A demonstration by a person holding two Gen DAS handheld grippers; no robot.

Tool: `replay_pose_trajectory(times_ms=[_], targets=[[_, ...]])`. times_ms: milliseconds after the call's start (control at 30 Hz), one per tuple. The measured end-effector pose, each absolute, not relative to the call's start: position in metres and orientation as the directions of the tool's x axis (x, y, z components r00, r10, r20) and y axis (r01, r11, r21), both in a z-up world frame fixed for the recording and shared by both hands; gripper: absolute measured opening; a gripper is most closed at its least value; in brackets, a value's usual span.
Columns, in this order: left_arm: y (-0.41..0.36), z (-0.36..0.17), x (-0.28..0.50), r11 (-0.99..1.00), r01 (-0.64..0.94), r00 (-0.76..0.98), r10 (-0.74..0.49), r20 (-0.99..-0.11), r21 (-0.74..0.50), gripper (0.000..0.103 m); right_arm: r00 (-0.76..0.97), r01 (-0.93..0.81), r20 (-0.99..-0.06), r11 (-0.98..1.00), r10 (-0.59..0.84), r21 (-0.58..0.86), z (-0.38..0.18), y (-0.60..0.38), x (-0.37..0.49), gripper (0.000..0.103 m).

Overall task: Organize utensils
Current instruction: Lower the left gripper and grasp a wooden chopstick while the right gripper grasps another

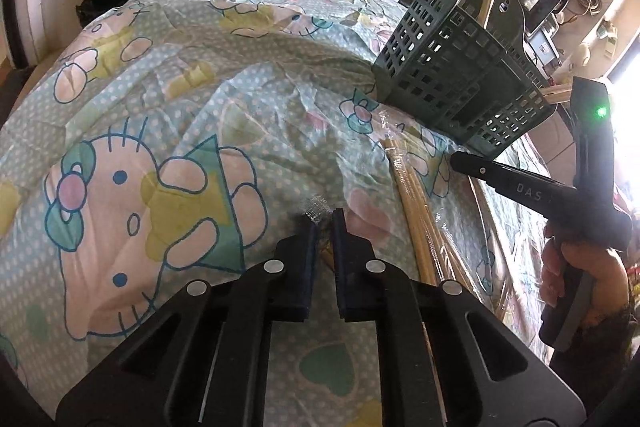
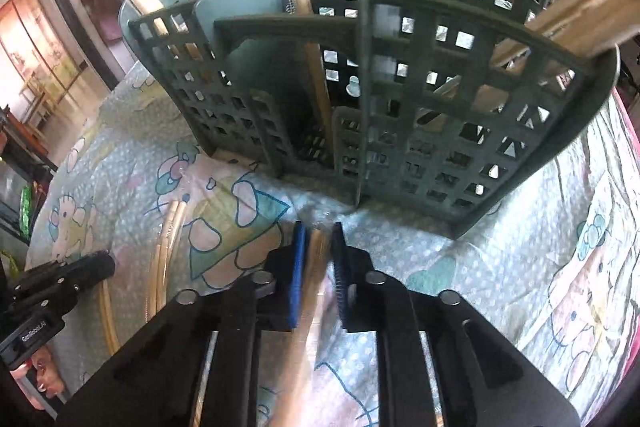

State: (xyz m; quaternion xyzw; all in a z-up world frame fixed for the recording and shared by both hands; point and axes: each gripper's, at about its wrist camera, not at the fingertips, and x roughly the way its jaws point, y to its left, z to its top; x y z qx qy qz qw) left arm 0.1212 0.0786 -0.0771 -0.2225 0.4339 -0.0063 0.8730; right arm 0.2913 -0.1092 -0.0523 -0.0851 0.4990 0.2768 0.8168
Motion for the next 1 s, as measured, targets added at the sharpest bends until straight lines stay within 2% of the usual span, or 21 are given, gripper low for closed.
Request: replay_pose_trajectory(times_ms=[367,1000], targets=[[0.083,-0.067,0.120,0.887,-0.163,0.640,-0.239,-0.730,-0.433,0.002,0.384,-0.567,-0.801,0.802,0.459,0.188,-0.020,-0.133,0.271,0.010],[0.037,0.022,0.134,0.911,0.061,0.719,-0.324,-0.615,-0.408,0.001,0.534,-0.602,-0.634,0.778,0.559,0.179,0.063,-0.170,0.226,0.009]])
